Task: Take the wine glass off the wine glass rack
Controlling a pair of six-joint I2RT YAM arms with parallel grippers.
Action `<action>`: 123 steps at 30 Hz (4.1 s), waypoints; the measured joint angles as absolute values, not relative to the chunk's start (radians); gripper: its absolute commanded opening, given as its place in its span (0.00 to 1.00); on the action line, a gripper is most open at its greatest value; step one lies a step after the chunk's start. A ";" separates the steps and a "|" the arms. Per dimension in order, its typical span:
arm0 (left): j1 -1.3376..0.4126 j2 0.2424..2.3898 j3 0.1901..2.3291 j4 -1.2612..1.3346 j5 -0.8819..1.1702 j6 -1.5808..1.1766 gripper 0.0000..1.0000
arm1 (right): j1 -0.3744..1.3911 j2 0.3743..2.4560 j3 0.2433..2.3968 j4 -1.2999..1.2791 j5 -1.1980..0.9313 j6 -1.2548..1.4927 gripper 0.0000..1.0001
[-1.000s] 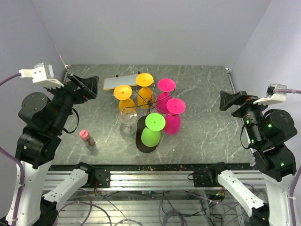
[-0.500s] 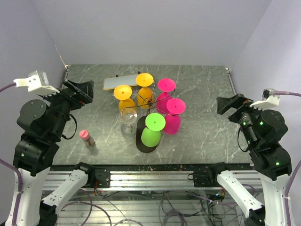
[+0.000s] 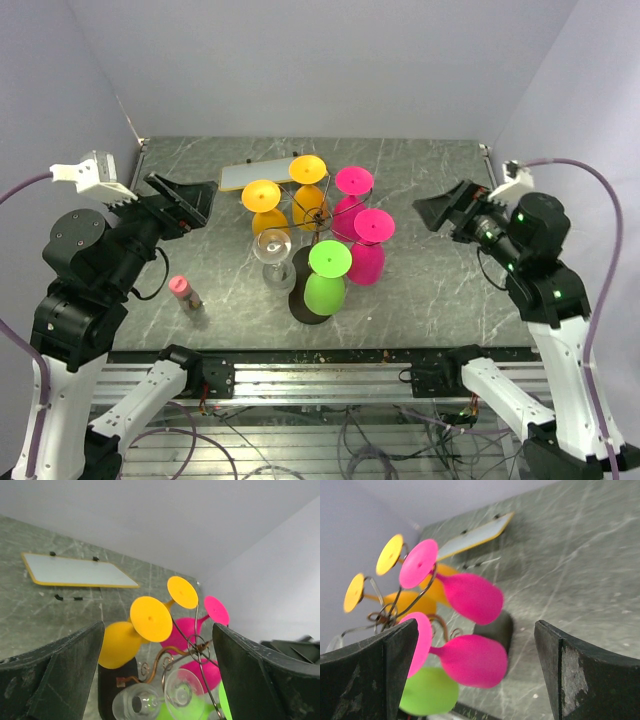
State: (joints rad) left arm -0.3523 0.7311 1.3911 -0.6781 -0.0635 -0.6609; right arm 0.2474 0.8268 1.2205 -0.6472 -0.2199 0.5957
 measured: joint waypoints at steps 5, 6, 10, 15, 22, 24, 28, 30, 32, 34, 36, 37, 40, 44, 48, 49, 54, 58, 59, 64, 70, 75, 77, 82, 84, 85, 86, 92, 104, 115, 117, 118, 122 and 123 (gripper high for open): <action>-0.352 0.734 1.367 -0.685 0.008 -0.688 1.00 | 0.247 0.928 1.205 -0.598 -0.461 0.580 0.96; -0.352 0.735 1.365 -0.686 0.018 -0.690 0.99 | 0.247 0.941 1.202 -0.597 -0.502 0.573 0.94; -0.352 0.743 1.363 -0.686 0.059 -0.697 0.98 | 0.247 0.978 1.204 -0.602 -0.640 0.519 0.88; -0.352 0.760 1.358 -0.685 0.102 -0.696 0.98 | 0.246 1.016 1.219 -0.651 -0.750 0.434 0.75; -0.352 0.780 1.358 -0.685 0.127 -0.690 0.97 | 0.246 1.037 1.234 -0.686 -0.828 0.379 0.66; -0.352 0.780 1.358 -0.685 0.132 -0.688 0.97 | 0.246 1.041 1.238 -0.686 -0.828 0.381 0.66; -0.352 0.780 1.358 -0.685 0.137 -0.688 0.97 | 0.246 1.058 1.249 -0.685 -0.824 0.395 0.65; -0.352 0.780 1.358 -0.686 0.137 -0.687 0.97 | 0.246 1.068 1.251 -0.685 -0.818 0.405 0.61; -0.352 0.780 1.358 -0.686 0.137 -0.684 0.97 | 0.246 1.079 1.259 -0.686 -0.812 0.413 0.55; -0.352 0.780 1.358 -0.687 0.137 -0.679 0.97 | 0.246 1.088 1.271 -0.687 -0.803 0.418 0.50; -0.352 0.780 1.358 -0.688 0.137 -0.674 0.97 | 0.246 1.091 1.279 -0.688 -0.794 0.432 0.43; -0.352 0.779 1.358 -0.688 0.137 -0.672 0.97 | 0.246 1.091 1.280 -0.689 -0.790 0.437 0.40; -0.352 0.776 1.358 -0.688 0.138 -0.670 0.97 | 0.246 1.090 1.283 -0.690 -0.769 0.482 0.35; -0.352 0.771 1.358 -0.686 0.144 -0.670 0.97 | 0.246 1.085 1.283 -0.690 -0.762 0.553 0.25; -0.352 0.772 1.358 -0.686 0.147 -0.670 0.97 | 0.246 1.077 1.283 -0.689 -0.751 0.606 0.19; -0.352 0.771 1.358 -0.686 0.148 -0.670 0.97 | 0.246 1.075 1.283 -0.690 -0.746 0.617 0.17; -0.352 0.767 1.359 -0.686 0.152 -0.669 0.98 | 0.246 1.062 1.283 -0.688 -0.719 0.701 0.07; -0.352 0.767 1.359 -0.686 0.152 -0.669 0.98 | 0.246 1.045 1.283 -0.695 -0.688 0.775 0.00; -0.352 0.766 1.359 -0.686 0.152 -0.669 0.98 | 0.246 1.041 1.283 -0.701 -0.679 0.791 0.00; -0.352 0.765 1.359 -0.686 0.154 -0.670 0.97 | 0.246 1.011 1.283 -0.726 -0.644 0.868 0.00; -0.352 0.764 1.359 -0.686 0.155 -0.670 0.98 | 0.246 0.989 1.279 -0.727 -0.666 0.922 0.00; -0.352 0.758 1.359 -0.686 0.155 -0.670 0.98 | 0.246 0.971 1.259 -0.725 -0.697 0.952 0.00; -0.352 0.757 1.359 -0.685 0.155 -0.670 0.98 | 0.246 0.960 1.245 -0.721 -0.721 0.970 0.00; -0.352 0.756 1.359 -0.685 0.155 -0.671 0.98 | 0.249 0.951 1.208 -0.672 -0.783 1.018 0.00; -0.352 0.756 1.358 -0.685 0.157 -0.671 0.98 | 0.253 0.954 1.206 -0.659 -0.797 1.034 0.00; -0.352 0.756 1.358 -0.685 0.158 -0.671 0.98 | 0.256 0.956 1.206 -0.651 -0.802 1.037 0.00; -0.352 0.755 1.358 -0.685 0.158 -0.671 0.98 | 0.258 0.957 1.206 -0.645 -0.805 1.040 0.00; -0.352 0.751 1.359 -0.685 0.159 -0.670 0.98 | 0.264 0.973 1.192 -0.583 -0.834 1.086 0.00; -0.352 0.750 1.361 -0.686 0.158 -0.662 0.98 | 0.276 1.071 1.185 -0.502 -0.849 1.115 0.00; -0.352 0.749 1.361 -0.685 0.158 -0.663 1.00 | 0.277 1.105 1.252 -0.490 -0.736 1.145 0.00; -0.352 0.749 1.361 -0.685 0.158 -0.664 1.00 | 0.278 1.097 1.272 -0.527 -0.666 1.143 0.00; -0.352 0.749 1.361 -0.685 0.158 -0.664 1.00 | 0.278 1.090 1.283 -0.551 -0.618 1.140 0.00; -0.352 0.749 1.361 -0.683 0.161 -0.670 1.00 | 0.279 1.030 1.308 -0.630 -0.415 1.105 0.00; -0.352 0.750 1.361 -0.678 0.165 -0.673 1.00 | 0.279 1.008 1.308 -0.641 -0.366 1.091 0.00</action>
State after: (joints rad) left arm -0.3523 0.7502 1.3605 -0.6785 0.1650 -0.6735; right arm 0.2790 1.0080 1.3083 -0.6415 -0.3656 1.0912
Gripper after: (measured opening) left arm 0.998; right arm 0.012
